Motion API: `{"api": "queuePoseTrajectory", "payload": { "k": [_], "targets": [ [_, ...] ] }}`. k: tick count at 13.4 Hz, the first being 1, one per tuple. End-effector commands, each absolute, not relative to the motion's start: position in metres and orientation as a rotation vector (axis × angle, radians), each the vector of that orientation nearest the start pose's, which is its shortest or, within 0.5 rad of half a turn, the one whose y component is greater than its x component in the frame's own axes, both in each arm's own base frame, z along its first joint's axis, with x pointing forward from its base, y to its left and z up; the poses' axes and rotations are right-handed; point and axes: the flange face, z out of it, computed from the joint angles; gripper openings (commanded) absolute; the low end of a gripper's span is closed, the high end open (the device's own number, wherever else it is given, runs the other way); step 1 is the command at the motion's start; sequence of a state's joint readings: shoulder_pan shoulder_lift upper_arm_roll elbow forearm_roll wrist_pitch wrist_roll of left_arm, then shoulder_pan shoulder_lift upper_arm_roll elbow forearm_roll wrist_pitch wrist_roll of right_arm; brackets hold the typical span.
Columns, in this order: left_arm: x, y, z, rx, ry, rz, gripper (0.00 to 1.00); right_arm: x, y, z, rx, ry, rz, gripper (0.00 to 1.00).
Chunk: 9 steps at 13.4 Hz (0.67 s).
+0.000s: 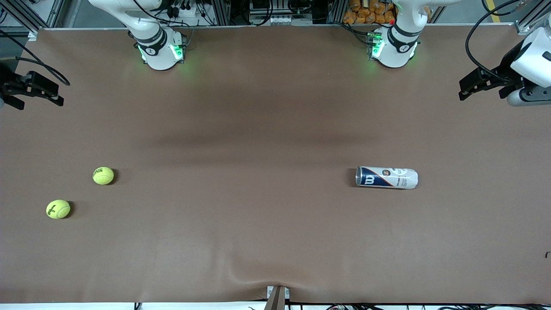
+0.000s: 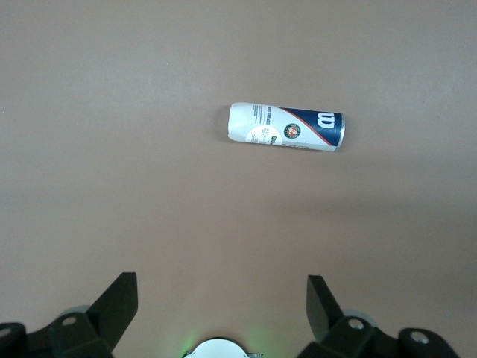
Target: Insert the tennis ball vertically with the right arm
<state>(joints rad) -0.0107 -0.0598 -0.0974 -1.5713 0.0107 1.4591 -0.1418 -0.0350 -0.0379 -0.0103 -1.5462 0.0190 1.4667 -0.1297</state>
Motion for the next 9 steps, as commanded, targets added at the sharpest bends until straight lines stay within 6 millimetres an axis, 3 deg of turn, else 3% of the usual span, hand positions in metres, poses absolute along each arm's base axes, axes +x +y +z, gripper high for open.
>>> {"api": "queuePoseTrajectory", "payload": {
  "k": [1, 7, 9],
  "targets": [
    [0.521, -0.056, 0.650, -3.117, -0.050, 0.104, 1.00, 0.525, -0.024, 0.655, -3.112, -0.116, 0.051, 1.00],
    [0.526, -0.056, 0.648, -3.115, -0.055, 0.104, 1.00, 0.525, -0.024, 0.654, -3.112, -0.118, 0.056, 1.00],
    [0.535, -0.053, 0.637, -3.117, -0.054, 0.128, 1.00, 0.525, -0.024, 0.654, -3.112, -0.116, 0.054, 1.00]
  ]
}}
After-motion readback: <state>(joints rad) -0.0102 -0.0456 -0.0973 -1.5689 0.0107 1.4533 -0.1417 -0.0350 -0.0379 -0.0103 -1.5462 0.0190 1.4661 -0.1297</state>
